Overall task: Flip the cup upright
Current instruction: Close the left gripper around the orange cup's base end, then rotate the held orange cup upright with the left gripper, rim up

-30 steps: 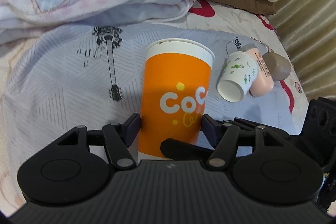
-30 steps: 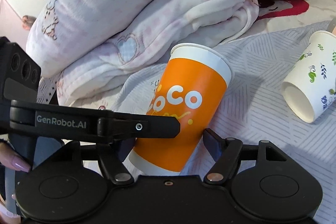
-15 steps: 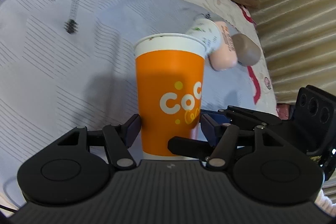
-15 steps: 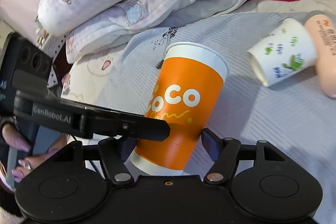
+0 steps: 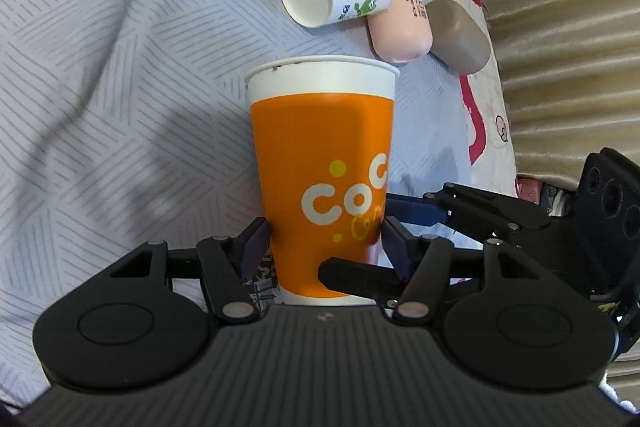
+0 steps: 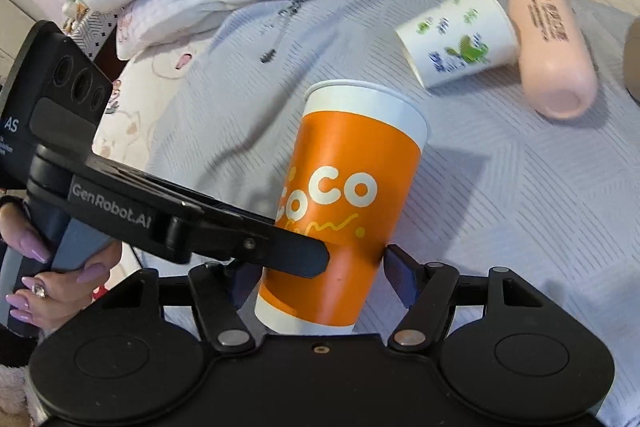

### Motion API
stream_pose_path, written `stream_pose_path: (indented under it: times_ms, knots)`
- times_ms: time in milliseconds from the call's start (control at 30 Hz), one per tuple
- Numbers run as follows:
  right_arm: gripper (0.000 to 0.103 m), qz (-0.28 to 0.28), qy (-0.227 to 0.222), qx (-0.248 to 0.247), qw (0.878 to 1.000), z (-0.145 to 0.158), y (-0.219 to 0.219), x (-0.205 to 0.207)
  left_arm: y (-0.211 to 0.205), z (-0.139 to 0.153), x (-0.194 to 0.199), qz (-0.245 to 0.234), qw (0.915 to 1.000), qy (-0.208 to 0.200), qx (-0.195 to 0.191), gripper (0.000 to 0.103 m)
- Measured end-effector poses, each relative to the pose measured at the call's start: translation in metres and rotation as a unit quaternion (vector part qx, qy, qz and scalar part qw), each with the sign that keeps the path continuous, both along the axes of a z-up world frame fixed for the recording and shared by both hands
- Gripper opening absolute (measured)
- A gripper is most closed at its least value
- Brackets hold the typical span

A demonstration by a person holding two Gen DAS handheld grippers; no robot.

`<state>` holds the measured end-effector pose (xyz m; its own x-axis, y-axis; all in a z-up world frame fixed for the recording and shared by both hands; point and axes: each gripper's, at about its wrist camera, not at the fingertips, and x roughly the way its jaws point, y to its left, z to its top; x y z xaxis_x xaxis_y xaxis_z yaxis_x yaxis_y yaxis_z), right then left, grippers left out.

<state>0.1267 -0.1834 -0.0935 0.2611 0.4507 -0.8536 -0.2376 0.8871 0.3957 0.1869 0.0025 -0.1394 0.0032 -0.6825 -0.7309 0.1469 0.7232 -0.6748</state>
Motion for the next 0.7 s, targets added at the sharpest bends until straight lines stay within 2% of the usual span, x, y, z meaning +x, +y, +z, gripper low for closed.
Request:
stream_pose_path:
  times_ms: [167, 267, 333, 400, 433, 533, 633, 700]
  knots:
    - [0.073, 0.002, -0.002, 0.012, 1.000, -0.004, -0.008, 0.003, -0.003, 0.006, -0.003, 0.011, 0.9993, -0.034, 0.011, 0.060]
    - [0.074, 0.009, -0.002, 0.015, 1.000, -0.007, -0.011, 0.006, 0.000, 0.011, -0.003, 0.040, 0.9969, -0.064, 0.020, 0.063]
    - [0.080, 0.010, -0.002, 0.019, 1.000, -0.010, -0.012, 0.009, 0.000, 0.014, 0.000, 0.044, 0.9951, -0.086, 0.025, 0.063]
    - [0.090, 0.000, -0.003, 0.029, 1.000, -0.013, -0.014, 0.012, 0.003, 0.013, 0.002, 0.052, 0.9942, -0.092, 0.021, 0.064]
    - [0.091, -0.007, -0.006, 0.028, 1.000, -0.014, -0.015, 0.014, 0.003, 0.013, 0.003, 0.054, 0.9941, -0.093, 0.018, 0.064]
    - [0.091, -0.009, -0.014, 0.015, 1.000, -0.015, -0.014, 0.021, 0.006, 0.012, 0.005, 0.056, 0.9941, -0.092, 0.005, 0.066]
    - [0.091, -0.001, -0.018, 0.029, 0.999, -0.014, -0.016, 0.027, 0.008, 0.013, 0.006, 0.062, 0.9929, -0.101, 0.001, 0.067]
    - [0.091, 0.007, -0.025, 0.037, 0.999, -0.011, -0.016, 0.029, 0.012, 0.017, 0.007, 0.087, 0.9890, -0.120, -0.002, 0.067]
